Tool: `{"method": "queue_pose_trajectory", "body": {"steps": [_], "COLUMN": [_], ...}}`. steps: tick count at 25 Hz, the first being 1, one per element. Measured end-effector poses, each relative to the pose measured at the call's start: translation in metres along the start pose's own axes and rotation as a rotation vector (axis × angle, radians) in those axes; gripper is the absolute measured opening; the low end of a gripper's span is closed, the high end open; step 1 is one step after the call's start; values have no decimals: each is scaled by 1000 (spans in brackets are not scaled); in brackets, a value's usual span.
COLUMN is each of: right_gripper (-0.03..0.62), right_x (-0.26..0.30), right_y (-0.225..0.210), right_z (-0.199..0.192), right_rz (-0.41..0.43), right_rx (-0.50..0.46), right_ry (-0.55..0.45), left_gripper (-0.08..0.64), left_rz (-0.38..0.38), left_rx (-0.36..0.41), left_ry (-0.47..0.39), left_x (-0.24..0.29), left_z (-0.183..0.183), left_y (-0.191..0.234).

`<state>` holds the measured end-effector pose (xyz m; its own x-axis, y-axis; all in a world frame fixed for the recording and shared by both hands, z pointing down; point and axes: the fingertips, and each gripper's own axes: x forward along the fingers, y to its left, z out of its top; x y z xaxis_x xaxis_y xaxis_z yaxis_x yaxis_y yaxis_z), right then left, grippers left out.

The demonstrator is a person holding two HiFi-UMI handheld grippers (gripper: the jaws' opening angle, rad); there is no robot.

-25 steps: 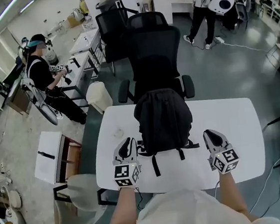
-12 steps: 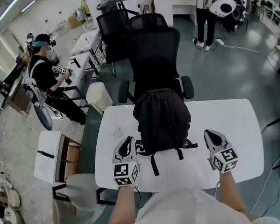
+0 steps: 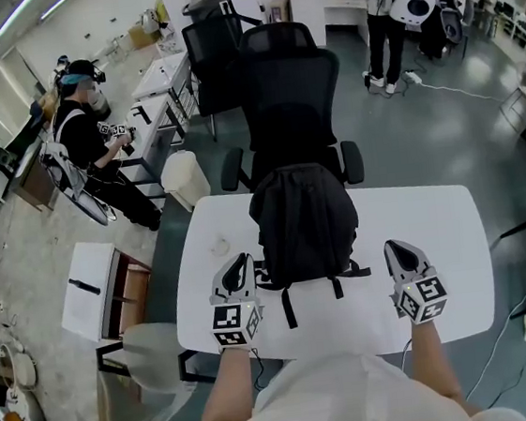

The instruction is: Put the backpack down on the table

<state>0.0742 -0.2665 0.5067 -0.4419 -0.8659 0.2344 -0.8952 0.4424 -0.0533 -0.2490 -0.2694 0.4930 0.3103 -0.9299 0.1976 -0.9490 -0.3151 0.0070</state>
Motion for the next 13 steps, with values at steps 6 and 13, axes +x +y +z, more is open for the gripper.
{"method": "queue_pose_trajectory", "body": {"steps": [6,13], "right_gripper": [17,17], "right_x": [1,2], "right_y": [1,2], "right_z": [-4,-3], "right_rz": [6,8], "right_rx": [-3,-2], "right_ry": [6,13], "left_gripper": [49,49], "left_rz": [-6,-8], "left_rx": [2,4], "left_ry": [6,11], "left_x": [2,3], "left_z": [-5,-3], "left_y": [-2,-3]}}
